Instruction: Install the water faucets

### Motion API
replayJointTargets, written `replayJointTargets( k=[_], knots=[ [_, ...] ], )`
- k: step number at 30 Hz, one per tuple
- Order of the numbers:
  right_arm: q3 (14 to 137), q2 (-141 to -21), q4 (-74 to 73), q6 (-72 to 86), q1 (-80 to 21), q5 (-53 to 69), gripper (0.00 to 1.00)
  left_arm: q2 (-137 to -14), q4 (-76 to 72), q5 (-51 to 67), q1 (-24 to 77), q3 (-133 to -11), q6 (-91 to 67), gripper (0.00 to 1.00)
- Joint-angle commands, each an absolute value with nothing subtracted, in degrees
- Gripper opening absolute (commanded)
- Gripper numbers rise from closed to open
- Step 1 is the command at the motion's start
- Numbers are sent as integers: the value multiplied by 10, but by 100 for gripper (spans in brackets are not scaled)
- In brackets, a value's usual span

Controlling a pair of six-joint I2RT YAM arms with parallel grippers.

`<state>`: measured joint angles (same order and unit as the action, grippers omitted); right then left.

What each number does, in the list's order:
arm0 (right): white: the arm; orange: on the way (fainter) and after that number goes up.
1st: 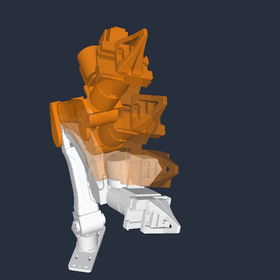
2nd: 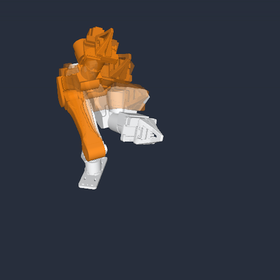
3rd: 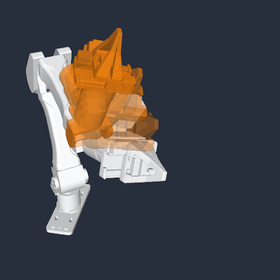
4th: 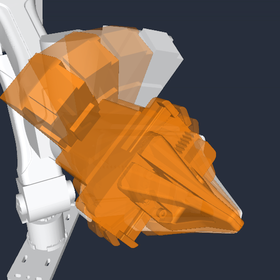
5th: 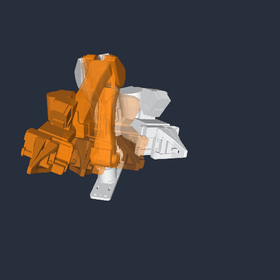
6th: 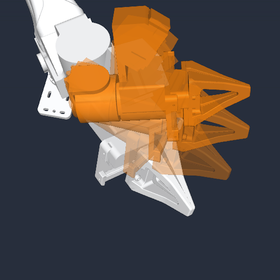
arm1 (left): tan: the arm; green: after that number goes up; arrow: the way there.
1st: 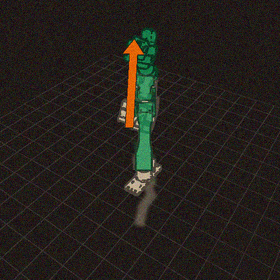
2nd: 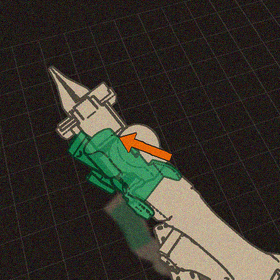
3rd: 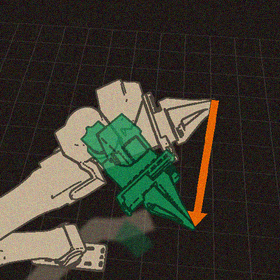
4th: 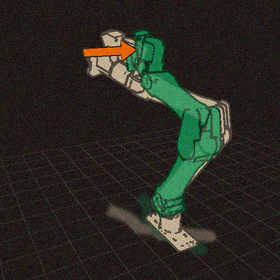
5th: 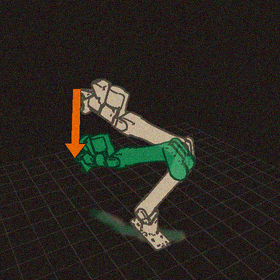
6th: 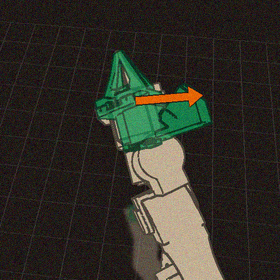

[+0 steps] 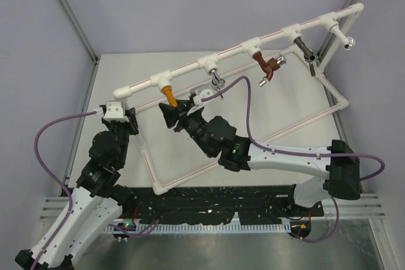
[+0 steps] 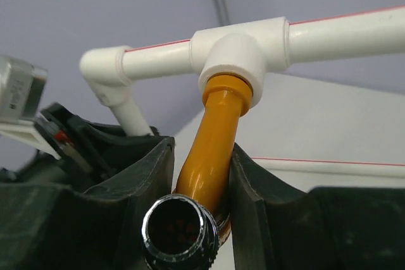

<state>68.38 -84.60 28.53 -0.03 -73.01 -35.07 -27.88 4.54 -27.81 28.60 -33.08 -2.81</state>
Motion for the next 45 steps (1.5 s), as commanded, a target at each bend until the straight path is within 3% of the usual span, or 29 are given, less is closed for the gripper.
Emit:
replayJointTargets(
  k=[1, 5, 7, 9, 11, 15, 21, 30, 36, 45],
  knots=[
    [605, -797, 587, 442, -693, -288, 8, -289, 18, -162, 307, -336, -56, 0],
    [574, -814, 693, 543, -686, -315, 11, -291, 18, -161, 307, -336, -57, 0],
    [566, -819, 718, 576, -686, -329, 18, -291, 18, -160, 307, -335, -57, 0],
    [560, -819, 739, 568, -686, -334, 28, -290, 18, -161, 307, -336, -56, 0],
    [555, -810, 740, 529, -686, -327, 52, -291, 18, -163, 307, -335, -56, 0],
    [546, -778, 715, 393, -686, -294, 81, -293, 18, -161, 307, -335, -56, 0],
    [582, -702, 484, 168, -686, -265, 99, -294, 18, -161, 307, -336, -56, 0],
    [718, -693, 154, -401, -773, -257, 95, -297, 17, -156, 307, -336, -59, 0],
    [738, -736, 84, -737, -850, -355, 95, -297, 17, -156, 307, -336, -60, 0],
    [753, -813, 75, -958, -871, -431, 96, -293, 17, -155, 307, -336, -60, 0]
  ],
)
